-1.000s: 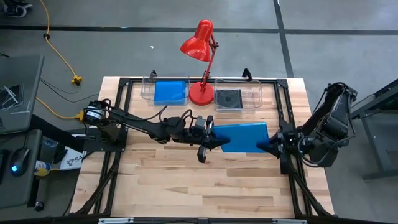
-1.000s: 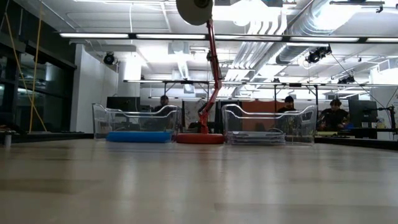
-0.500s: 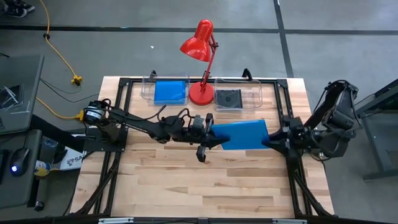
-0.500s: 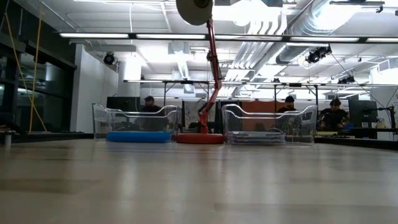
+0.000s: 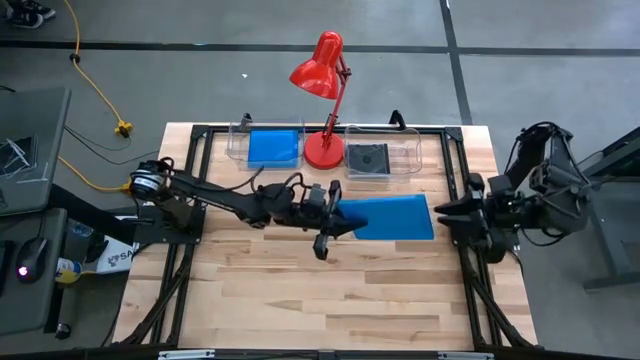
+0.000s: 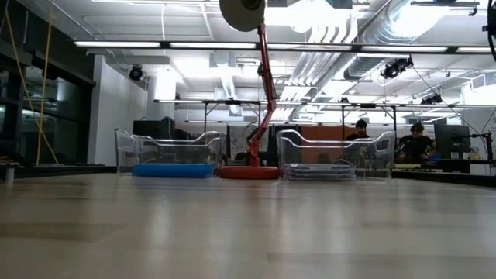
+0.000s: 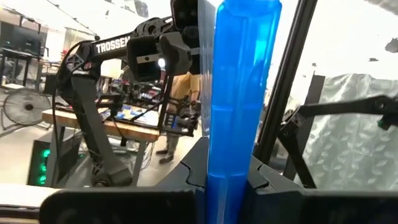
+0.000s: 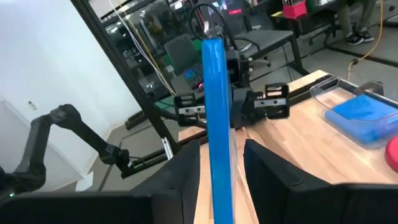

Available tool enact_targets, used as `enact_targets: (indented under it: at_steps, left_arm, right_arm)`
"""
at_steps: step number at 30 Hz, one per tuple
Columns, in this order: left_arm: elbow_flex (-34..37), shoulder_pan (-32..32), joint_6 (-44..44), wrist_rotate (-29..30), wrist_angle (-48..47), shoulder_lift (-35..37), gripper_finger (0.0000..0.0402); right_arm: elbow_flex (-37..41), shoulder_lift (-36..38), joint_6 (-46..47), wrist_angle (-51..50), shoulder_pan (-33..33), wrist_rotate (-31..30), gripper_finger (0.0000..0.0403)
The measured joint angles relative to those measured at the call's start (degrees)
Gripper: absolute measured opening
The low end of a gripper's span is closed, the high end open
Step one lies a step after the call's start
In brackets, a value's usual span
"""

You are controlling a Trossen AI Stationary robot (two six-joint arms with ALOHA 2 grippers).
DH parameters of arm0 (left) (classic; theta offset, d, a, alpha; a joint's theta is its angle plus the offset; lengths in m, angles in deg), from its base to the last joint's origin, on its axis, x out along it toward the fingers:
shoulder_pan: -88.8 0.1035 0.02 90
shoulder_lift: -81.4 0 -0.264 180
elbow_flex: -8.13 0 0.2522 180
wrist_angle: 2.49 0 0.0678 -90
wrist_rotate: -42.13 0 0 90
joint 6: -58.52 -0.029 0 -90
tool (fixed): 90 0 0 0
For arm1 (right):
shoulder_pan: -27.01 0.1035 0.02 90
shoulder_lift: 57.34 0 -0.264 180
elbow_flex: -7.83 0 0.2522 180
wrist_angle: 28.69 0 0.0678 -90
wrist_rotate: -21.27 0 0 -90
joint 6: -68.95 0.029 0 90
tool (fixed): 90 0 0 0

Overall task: Pick & place jewel cases by type
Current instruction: Put the blue cd case into the left transparent bin

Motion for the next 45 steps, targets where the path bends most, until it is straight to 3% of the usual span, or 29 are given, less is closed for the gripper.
enact_targets:
  at_steps: [10,26,40,45]
  left_arm:
    - [-0.04,-0.02,-7.20,0.74,-13.29,9.43,0.0020]
    - [-0.02,-0.07,-14.01,8.19,-36.20,24.83,0.0020]
    - [-0.03,-0.09,-14.02,23.30,-62.93,42.00,0.0020]
    - [-0.04,-0.09,-14.04,25.53,-65.96,47.86,0.0020]
  right_arm:
    - [0.00,0.24,0.04,-0.21,3.56,-5.20,0.0109]
    - [0.14,0.20,0.10,-0.71,5.37,-9.57,0.0108]
    - [4.57,0.22,4.29,-1.18,5.37,-11.41,0.0108]
    - [5.53,0.21,5.25,-2.32,5.37,-11.33,0.0108]
